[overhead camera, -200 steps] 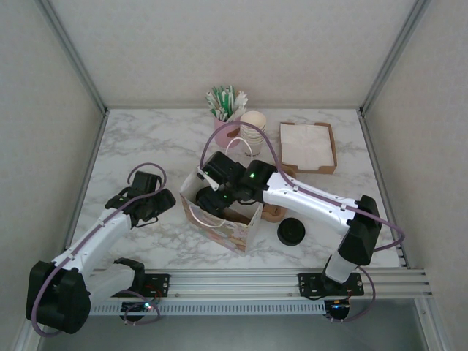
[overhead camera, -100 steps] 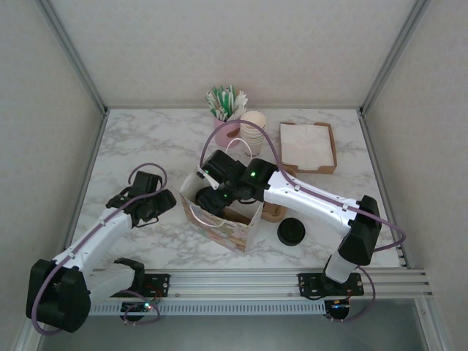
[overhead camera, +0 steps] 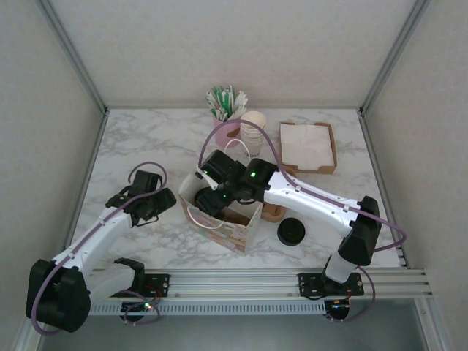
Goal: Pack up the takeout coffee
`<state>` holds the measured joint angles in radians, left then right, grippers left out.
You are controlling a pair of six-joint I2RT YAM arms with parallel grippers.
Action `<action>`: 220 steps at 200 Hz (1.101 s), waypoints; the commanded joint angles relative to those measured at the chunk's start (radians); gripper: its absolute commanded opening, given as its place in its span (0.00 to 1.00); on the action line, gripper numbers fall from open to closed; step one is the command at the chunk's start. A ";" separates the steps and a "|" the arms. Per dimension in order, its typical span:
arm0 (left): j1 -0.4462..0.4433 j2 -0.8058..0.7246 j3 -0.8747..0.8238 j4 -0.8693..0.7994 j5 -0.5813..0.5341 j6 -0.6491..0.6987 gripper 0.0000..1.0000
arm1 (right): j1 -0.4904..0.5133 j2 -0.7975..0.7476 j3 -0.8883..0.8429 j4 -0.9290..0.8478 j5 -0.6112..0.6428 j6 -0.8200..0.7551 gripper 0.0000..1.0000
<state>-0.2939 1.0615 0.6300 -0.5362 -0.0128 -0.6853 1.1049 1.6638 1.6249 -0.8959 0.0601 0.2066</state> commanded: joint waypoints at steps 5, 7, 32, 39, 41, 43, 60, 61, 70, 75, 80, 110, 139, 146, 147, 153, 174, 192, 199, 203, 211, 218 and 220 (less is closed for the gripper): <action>-0.013 0.007 0.034 -0.033 -0.027 -0.007 0.67 | 0.015 -0.046 0.046 -0.036 0.012 0.014 0.85; -0.013 0.006 0.034 -0.033 -0.029 -0.007 0.67 | 0.015 -0.047 0.047 -0.035 0.012 0.016 0.85; -0.014 0.009 0.040 -0.036 -0.027 -0.005 0.67 | 0.015 -0.065 0.060 -0.046 0.012 0.017 0.85; -0.013 0.009 0.039 -0.037 -0.030 -0.005 0.67 | 0.014 -0.068 0.067 -0.050 0.012 0.017 0.85; -0.014 0.009 0.039 -0.037 -0.031 -0.005 0.67 | 0.014 -0.070 0.068 -0.052 0.011 0.017 0.85; -0.015 0.009 0.039 -0.037 -0.030 -0.005 0.67 | 0.014 -0.071 0.069 -0.054 0.011 0.017 0.85; -0.016 0.009 0.040 -0.037 -0.030 -0.005 0.67 | 0.015 -0.075 0.085 -0.068 0.013 0.017 0.85; -0.016 0.009 0.040 -0.037 -0.030 -0.005 0.67 | 0.014 -0.075 0.085 -0.068 0.013 0.017 0.85; -0.015 0.010 0.040 -0.037 -0.032 -0.004 0.67 | 0.013 -0.076 0.096 -0.077 0.010 0.016 0.85; -0.015 0.010 0.041 -0.038 -0.031 -0.005 0.67 | 0.014 -0.076 0.101 -0.080 0.009 0.016 0.84; -0.015 0.009 0.042 -0.038 -0.030 -0.004 0.67 | 0.015 -0.076 0.106 -0.083 0.009 0.016 0.84; -0.017 0.011 0.043 -0.038 -0.032 -0.003 0.67 | 0.014 -0.084 0.141 -0.107 0.003 0.019 0.84; -0.017 0.011 0.048 -0.044 -0.036 0.002 0.67 | 0.015 -0.097 0.182 -0.129 -0.006 0.017 0.83; -0.018 0.011 0.049 -0.044 -0.037 0.003 0.67 | 0.015 -0.101 0.195 -0.135 -0.010 0.017 0.83; -0.018 0.010 0.050 -0.044 -0.037 0.003 0.67 | 0.014 -0.102 0.196 -0.136 -0.011 0.016 0.83; -0.016 0.010 0.051 -0.045 -0.037 0.004 0.67 | 0.014 -0.106 0.207 -0.141 -0.012 0.013 0.82; -0.017 0.006 0.056 -0.050 -0.042 0.008 0.67 | 0.015 -0.121 0.251 -0.159 -0.005 0.007 0.81; -0.017 0.001 0.057 -0.055 -0.052 0.013 0.67 | 0.014 -0.141 0.281 -0.159 0.022 0.007 0.81; -0.017 -0.001 0.060 -0.056 -0.053 0.014 0.67 | 0.014 -0.150 0.290 -0.155 0.035 0.005 0.81; -0.017 -0.002 0.060 -0.056 -0.053 0.015 0.67 | 0.014 -0.154 0.295 -0.150 0.039 0.004 0.80; -0.017 -0.005 0.064 -0.058 -0.055 0.016 0.67 | 0.014 -0.164 0.305 -0.142 0.047 -0.001 0.80; -0.018 -0.006 0.066 -0.060 -0.056 0.016 0.67 | 0.014 -0.171 0.315 -0.133 0.058 -0.004 0.79; -0.017 -0.007 0.067 -0.062 -0.055 0.016 0.67 | 0.014 -0.173 0.318 -0.130 0.061 -0.003 0.79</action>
<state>-0.3004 1.0676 0.6651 -0.5625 -0.0395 -0.6811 1.1072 1.5364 1.8923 -1.0340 0.0731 0.2058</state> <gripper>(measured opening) 0.670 0.797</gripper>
